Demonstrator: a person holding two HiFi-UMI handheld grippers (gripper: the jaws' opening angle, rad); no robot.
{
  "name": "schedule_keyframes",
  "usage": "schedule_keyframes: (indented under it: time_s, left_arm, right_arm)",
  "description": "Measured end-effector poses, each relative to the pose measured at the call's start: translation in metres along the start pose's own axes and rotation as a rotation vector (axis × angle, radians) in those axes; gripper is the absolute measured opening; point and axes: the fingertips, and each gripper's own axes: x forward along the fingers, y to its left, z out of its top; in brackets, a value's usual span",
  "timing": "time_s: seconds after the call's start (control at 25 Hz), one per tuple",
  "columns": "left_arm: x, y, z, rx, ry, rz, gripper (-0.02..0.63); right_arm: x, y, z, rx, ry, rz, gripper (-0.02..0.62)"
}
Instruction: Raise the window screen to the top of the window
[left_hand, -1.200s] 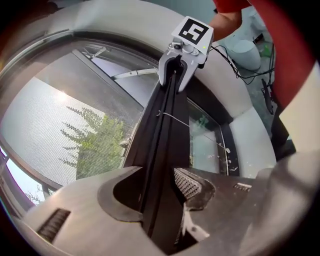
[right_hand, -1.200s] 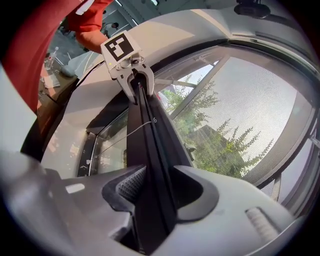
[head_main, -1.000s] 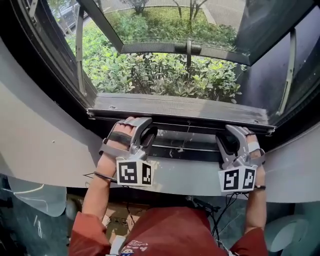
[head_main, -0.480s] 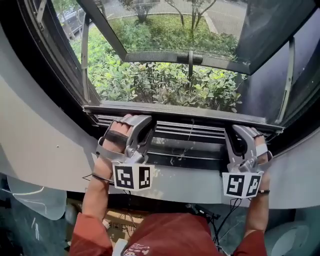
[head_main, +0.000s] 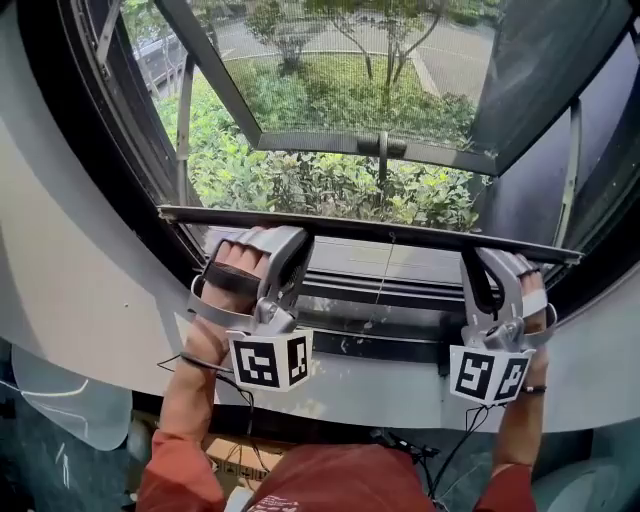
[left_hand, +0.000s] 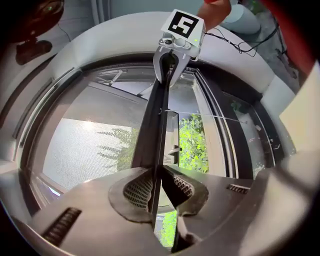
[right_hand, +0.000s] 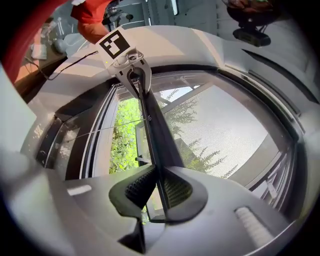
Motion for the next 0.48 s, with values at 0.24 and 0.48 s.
schedule_keyframes:
  time_s: [0.24, 0.48]
  left_arm:
    - [0.004, 0.029, 0.003, 0.044, 0.062, 0.098, 0.058]
    - [0.004, 0.044, 0.006, 0.041, 0.086, 0.143, 0.058]
  right_arm:
    - [0.007, -0.024, 0.008, -0.135, 0.066, -0.106, 0.047]
    - [0.009, -0.037, 0.011, -0.194, 0.120, -0.152, 0.044]
